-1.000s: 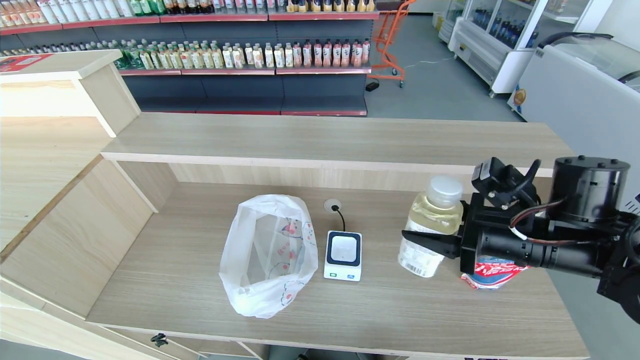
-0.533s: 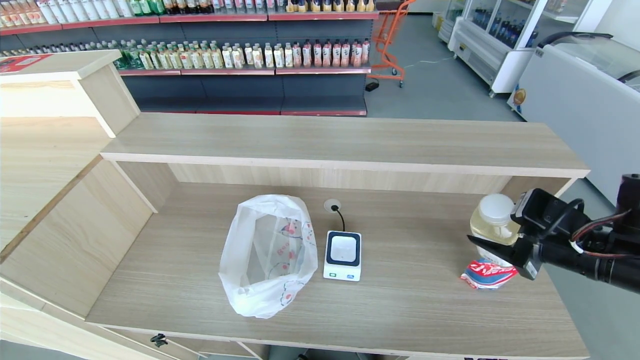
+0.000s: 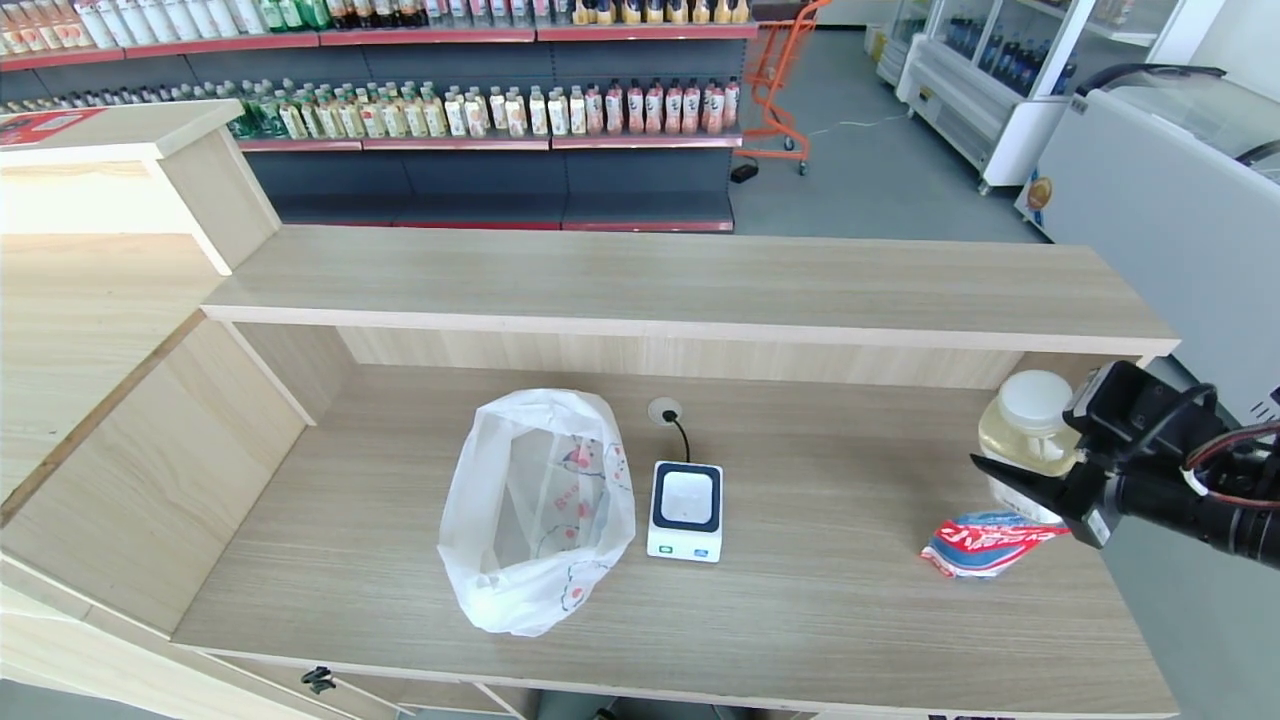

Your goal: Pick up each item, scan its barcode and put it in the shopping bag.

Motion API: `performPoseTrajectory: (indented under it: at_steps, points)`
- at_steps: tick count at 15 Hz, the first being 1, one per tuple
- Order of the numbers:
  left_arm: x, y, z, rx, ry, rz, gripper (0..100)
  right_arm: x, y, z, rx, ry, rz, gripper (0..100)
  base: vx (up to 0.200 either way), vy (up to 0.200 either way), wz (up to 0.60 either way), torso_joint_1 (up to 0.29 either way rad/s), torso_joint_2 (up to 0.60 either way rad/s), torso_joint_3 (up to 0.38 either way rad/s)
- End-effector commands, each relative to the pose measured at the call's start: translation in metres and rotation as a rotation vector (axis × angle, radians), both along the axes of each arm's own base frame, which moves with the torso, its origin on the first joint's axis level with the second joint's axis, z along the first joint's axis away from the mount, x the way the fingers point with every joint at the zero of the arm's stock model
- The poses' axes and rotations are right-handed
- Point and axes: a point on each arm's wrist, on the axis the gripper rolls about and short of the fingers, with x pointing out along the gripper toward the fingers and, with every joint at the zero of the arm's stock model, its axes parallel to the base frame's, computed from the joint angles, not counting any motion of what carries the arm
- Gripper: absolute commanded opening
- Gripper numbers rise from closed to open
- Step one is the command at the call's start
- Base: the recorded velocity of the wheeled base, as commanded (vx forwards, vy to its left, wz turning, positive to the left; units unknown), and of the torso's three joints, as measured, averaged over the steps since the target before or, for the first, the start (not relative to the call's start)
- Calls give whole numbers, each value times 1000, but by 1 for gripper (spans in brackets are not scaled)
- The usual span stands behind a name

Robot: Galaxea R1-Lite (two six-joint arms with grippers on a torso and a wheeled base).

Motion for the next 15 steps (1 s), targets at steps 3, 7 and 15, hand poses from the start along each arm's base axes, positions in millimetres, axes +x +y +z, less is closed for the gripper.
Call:
performPoseTrajectory:
  at_steps: [3,7,15]
  points:
    - [0,0,0,0,0,0,100,5,2,-2,43,32,-5,0,0,200,0,1,-6,6]
    - [0,0,0,-2,0,0,100,22,5,-4,62,53,2,0,0,200,0,10,7,2]
    - [0,0,0,-2,0,0,100,82,19,-20,82,97,126,0,0,50,0,-2,-1,1]
